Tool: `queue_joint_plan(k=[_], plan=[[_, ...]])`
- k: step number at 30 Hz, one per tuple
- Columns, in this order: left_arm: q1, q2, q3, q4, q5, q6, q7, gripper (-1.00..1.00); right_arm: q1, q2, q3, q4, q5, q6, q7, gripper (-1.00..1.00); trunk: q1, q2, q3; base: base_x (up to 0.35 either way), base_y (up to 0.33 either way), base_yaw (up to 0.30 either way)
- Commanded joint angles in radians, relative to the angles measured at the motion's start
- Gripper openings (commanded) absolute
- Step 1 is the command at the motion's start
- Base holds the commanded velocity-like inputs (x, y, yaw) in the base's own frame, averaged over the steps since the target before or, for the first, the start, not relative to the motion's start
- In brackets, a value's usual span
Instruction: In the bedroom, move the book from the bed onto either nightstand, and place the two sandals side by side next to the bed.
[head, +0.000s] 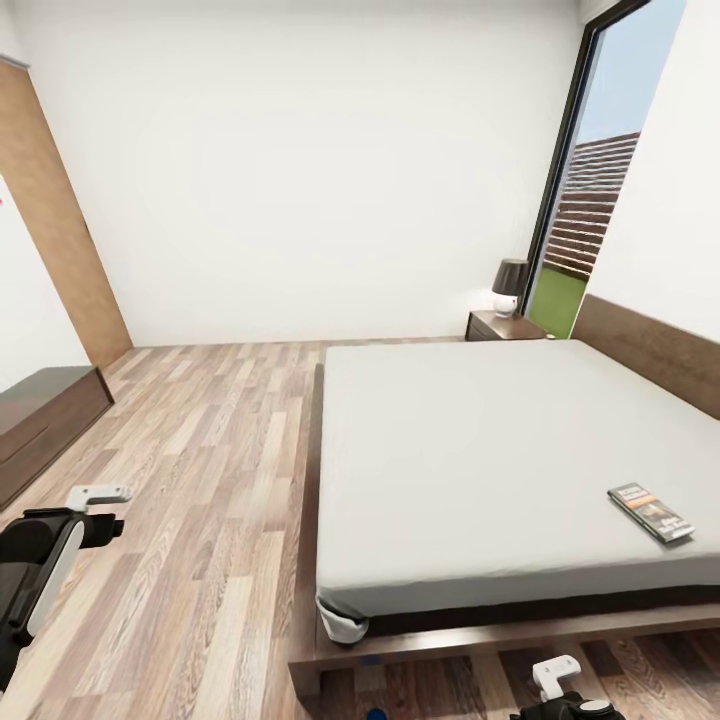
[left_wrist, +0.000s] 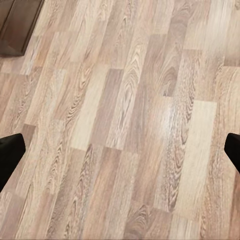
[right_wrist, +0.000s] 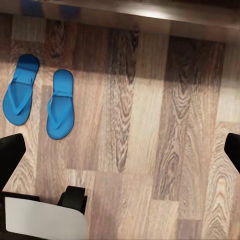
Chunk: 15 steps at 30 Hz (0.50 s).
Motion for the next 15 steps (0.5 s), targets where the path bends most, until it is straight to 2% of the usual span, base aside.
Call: queue_joint_plan(k=[1,15], plan=[[-0.001,0.000,-0.001,-0.001,0.003,0.004,0.006,1.00,0.000,-0.001,0.003,-0.002,0.005,0.006,0.003,1.00,-0.004,0.007,0.002,0.000,0.000,0.000],[-0.001,0.000,-0.001,-0.001,-0.009,0.003,0.007,1.00,0.000,0.000,0.004,-0.002,0.005,0.004,0.003,1.00,-0.058,0.105,0.046,0.000,0.000,0.000]])
